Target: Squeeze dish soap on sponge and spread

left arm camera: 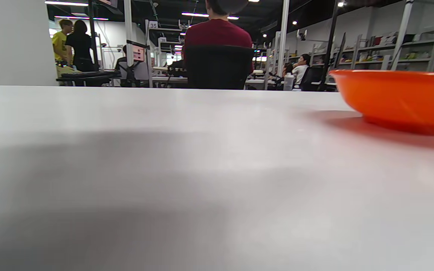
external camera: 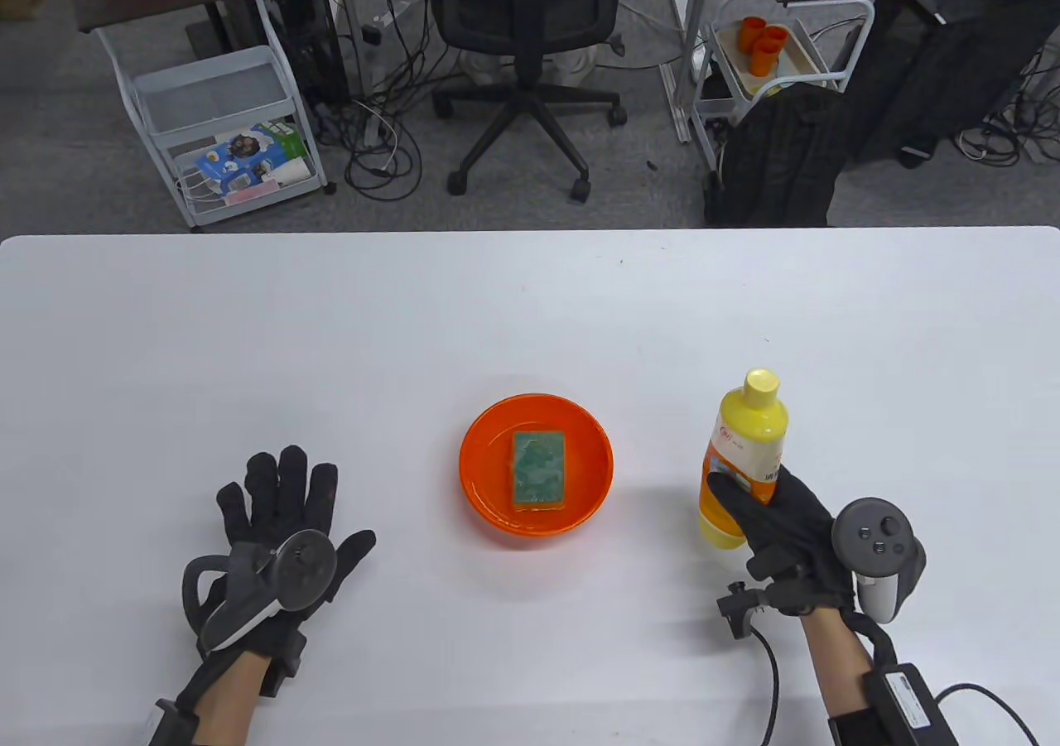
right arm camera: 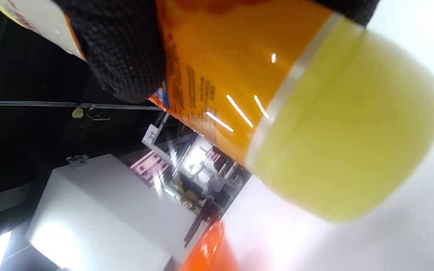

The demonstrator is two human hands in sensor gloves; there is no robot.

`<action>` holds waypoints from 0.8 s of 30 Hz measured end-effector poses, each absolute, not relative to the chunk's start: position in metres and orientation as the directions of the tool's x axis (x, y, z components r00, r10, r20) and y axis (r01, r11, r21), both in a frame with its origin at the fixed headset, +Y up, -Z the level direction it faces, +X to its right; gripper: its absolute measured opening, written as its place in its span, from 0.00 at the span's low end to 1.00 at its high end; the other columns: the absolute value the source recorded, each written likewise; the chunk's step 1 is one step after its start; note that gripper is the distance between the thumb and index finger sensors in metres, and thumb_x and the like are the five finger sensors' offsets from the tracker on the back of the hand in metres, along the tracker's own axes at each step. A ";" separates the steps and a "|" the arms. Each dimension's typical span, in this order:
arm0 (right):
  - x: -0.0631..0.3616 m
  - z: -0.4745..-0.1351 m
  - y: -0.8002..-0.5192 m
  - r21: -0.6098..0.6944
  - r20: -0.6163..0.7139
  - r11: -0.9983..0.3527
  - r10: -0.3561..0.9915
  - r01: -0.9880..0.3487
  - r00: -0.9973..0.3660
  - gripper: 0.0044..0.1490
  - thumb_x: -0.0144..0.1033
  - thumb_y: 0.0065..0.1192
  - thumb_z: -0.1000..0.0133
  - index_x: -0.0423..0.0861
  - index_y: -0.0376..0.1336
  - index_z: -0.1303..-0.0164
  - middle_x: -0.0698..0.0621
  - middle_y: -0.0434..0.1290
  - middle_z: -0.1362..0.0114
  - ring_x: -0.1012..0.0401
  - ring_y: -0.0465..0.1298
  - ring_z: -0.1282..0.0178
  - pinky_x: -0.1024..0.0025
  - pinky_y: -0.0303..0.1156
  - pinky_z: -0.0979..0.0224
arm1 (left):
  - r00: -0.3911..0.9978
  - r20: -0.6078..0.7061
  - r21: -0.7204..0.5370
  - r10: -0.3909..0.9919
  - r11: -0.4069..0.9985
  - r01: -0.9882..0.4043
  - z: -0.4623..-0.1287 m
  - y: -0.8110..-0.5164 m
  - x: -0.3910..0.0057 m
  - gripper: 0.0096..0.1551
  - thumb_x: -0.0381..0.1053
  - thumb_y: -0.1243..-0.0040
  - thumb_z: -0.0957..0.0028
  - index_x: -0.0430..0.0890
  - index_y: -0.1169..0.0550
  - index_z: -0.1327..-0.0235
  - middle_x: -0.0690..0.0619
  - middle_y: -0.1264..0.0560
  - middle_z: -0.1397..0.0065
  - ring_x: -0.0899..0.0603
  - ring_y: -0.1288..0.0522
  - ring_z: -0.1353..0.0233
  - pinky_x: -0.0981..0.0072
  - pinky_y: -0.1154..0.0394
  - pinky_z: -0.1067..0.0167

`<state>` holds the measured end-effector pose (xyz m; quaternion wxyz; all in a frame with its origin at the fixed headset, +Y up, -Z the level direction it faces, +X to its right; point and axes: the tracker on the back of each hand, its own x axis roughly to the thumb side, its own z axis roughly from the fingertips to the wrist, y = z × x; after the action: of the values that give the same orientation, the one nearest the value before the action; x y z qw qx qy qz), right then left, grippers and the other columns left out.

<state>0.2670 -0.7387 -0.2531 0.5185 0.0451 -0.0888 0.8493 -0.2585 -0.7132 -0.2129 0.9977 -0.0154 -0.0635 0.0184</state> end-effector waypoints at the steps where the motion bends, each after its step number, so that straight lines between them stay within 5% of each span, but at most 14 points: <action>1: 0.264 -0.251 -0.740 -0.093 0.171 -0.443 0.875 -0.892 -0.453 0.33 0.52 0.70 0.39 0.47 0.65 0.27 0.45 0.76 0.26 0.45 0.79 0.30 0.44 0.75 0.27 | 0.990 0.129 -0.031 0.063 0.998 -0.060 -0.212 -0.711 -0.253 0.56 0.77 0.61 0.45 0.44 0.49 0.12 0.34 0.56 0.08 0.24 0.59 0.14 0.24 0.60 0.27; 8: 0.248 -0.246 -0.746 0.017 0.193 -0.399 0.901 -0.917 -0.389 0.33 0.51 0.70 0.38 0.48 0.65 0.27 0.45 0.76 0.25 0.45 0.79 0.29 0.44 0.75 0.27 | 0.917 0.328 0.140 0.229 0.948 -0.287 -0.220 -0.655 -0.197 0.62 0.81 0.57 0.50 0.44 0.48 0.12 0.36 0.51 0.07 0.24 0.53 0.12 0.24 0.54 0.24; 15: 0.236 -0.241 -0.754 0.114 0.207 -0.395 0.907 -0.911 -0.367 0.33 0.51 0.70 0.38 0.48 0.65 0.27 0.46 0.76 0.26 0.46 0.80 0.30 0.45 0.76 0.27 | 0.768 0.581 0.125 0.267 0.904 -0.409 -0.246 -0.590 -0.088 0.53 0.73 0.50 0.47 0.49 0.46 0.13 0.47 0.37 0.09 0.35 0.37 0.12 0.34 0.41 0.18; 24: 0.227 -0.241 -0.760 0.191 0.199 -0.423 0.900 -0.885 -0.387 0.33 0.52 0.70 0.39 0.47 0.66 0.28 0.46 0.77 0.27 0.47 0.81 0.31 0.46 0.77 0.30 | 0.618 0.720 -0.003 0.315 0.892 -0.452 -0.268 -0.594 -0.018 0.38 0.58 0.52 0.39 0.57 0.46 0.16 0.57 0.35 0.10 0.40 0.36 0.12 0.32 0.43 0.17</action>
<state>0.2268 -0.7604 -0.2406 0.5362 0.1370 0.0268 0.8324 -0.0180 -0.5936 -0.2677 0.8949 0.0895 -0.3811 0.2144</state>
